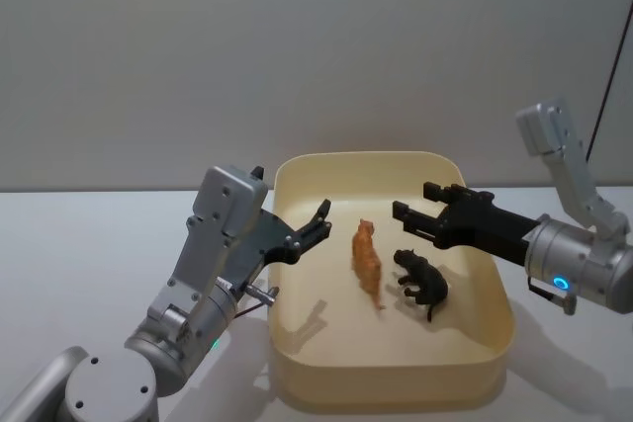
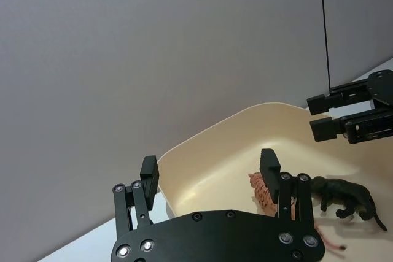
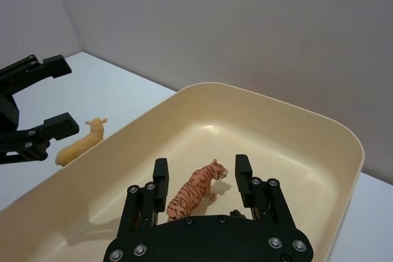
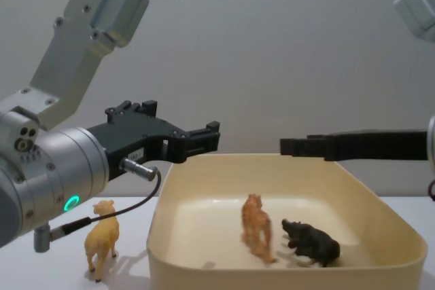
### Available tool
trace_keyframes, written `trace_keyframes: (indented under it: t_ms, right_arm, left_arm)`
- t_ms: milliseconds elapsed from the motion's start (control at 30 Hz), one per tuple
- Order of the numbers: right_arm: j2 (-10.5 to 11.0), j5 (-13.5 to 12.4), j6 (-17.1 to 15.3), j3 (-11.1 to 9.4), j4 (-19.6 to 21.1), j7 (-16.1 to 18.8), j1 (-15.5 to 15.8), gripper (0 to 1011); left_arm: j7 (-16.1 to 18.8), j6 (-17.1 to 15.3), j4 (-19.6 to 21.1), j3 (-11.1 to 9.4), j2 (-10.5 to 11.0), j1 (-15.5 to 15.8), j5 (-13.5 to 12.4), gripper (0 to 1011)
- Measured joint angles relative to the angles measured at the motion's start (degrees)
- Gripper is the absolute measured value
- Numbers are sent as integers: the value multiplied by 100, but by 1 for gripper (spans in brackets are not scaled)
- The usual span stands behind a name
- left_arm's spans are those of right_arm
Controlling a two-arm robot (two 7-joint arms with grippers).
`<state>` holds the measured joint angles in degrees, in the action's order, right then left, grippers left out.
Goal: Pick up the toy alternately with two hands and place it into the central storage box.
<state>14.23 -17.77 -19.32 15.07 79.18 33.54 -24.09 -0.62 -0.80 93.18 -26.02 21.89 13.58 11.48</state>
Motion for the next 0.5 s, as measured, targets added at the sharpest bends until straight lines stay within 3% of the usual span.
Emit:
trace_keyframes:
  t_ms: [167,500]
  right_arm:
    - [-27,-11,-26,24,-43,74,-53,790]
    - [49,-63,40,-27,37,-122,23,1001]
  left_arm:
    - [0,0,0,0,0,0,0,1002]
    - [0,0,0,0,0,0,0,1002]
